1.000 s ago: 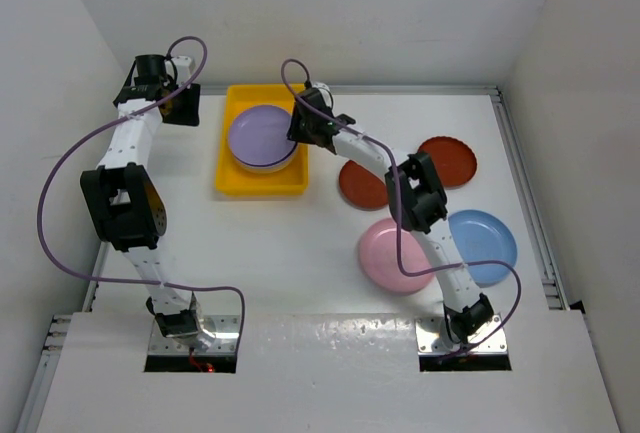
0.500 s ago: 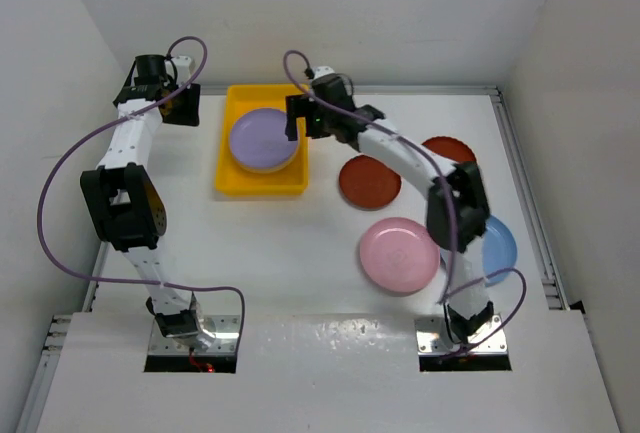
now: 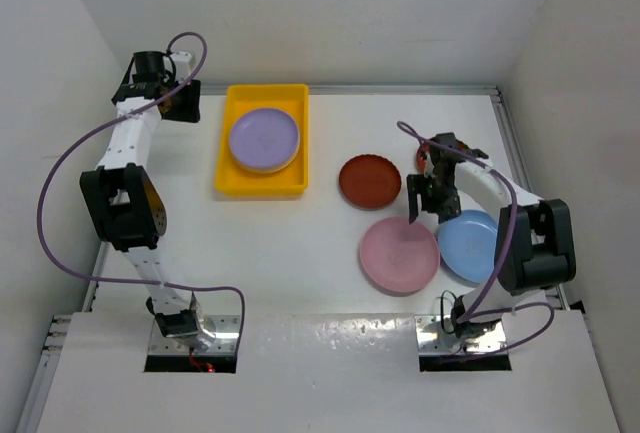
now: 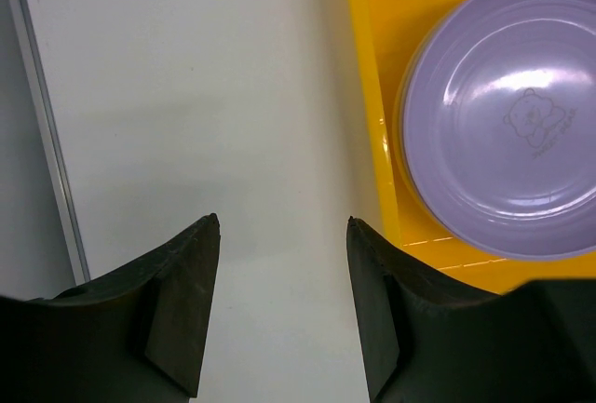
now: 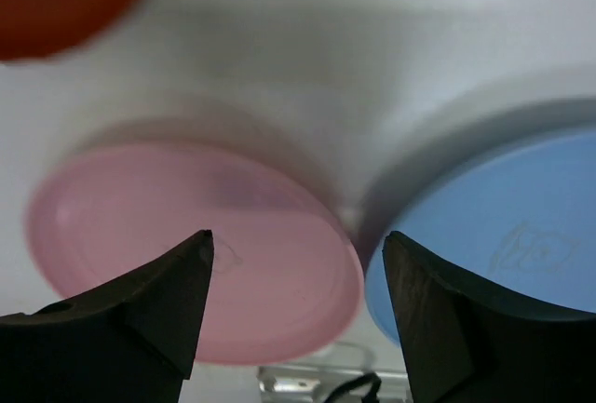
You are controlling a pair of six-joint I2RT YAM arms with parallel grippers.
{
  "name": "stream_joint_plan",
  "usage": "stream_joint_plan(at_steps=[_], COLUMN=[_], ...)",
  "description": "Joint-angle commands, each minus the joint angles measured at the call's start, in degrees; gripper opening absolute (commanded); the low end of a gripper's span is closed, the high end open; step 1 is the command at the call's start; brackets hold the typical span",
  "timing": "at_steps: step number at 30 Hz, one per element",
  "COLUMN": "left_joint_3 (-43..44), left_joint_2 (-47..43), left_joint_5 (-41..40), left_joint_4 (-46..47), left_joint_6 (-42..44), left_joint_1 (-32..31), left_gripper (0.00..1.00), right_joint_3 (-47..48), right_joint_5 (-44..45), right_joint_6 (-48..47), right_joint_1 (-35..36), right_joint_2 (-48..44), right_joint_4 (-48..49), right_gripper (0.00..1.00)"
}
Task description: Place the plates into the plastic bin on the countertop
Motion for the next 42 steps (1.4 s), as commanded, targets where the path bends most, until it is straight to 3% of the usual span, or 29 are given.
stream_joint_plan(at_steps=[1,5,8,16,21,26,32,37,42], left_joint_3=[2.61,2.08,1.56,1.03,0.5,0.5,0.5,1.03,1.56], left_joint_2=[-0.23,-0.23,-0.76,-1.81,-1.81,-1.81,-1.81,-1.28,-0.76], left_joint_5=[1.22,1.22,1.22,-1.06,-1.06,-1.59,-2.12,-1.59,-1.59], left_joint_4=[1.18,1.18,1.18,1.18,1.18,1.18,1.18,1.18,1.18], left_joint_6=[-0.54,-0.54,-0.02,1.22,1.22,1.75,1.75,1.75,1.75], left_joint_1=[-0.21,-0.21,-0.21,-0.21,-0.21,-0.21,-0.21,-0.21,-0.21], left_gripper=[0.59,0.59,0.59,0.59,0.59,0.59,0.59,0.59,0.59], right_joint_3=[-1.47,-3.5,-2.63,-0.16,-0.95,-4.02,-0.27,12.82,36.37], right_joint_5=[0.24,0.16,-1.15,2.71,1.21,-1.06,-5.2,-16.58,-18.82], right_joint_6=[-2.91,-4.49,-4.85,-7.39,-9.24,-18.27,-20.32,-11.21,4.54], right_joint_1=[-1.29,-1.55,-0.85,3.46,3.28,7.58,12.24,12.25,13.74], right_joint_2=[-1.42,0.93,5.76,9.2,11.06,7.99,4.2,4.63,14.01], right_joint_4=[-0.98,3.76,6.4,6.76,4.39,2.37,-2.65,-1.86,2.71], right_gripper=[0.74,0.74,0.62,0.46,0.01,0.0,0.0,0.0,0.0])
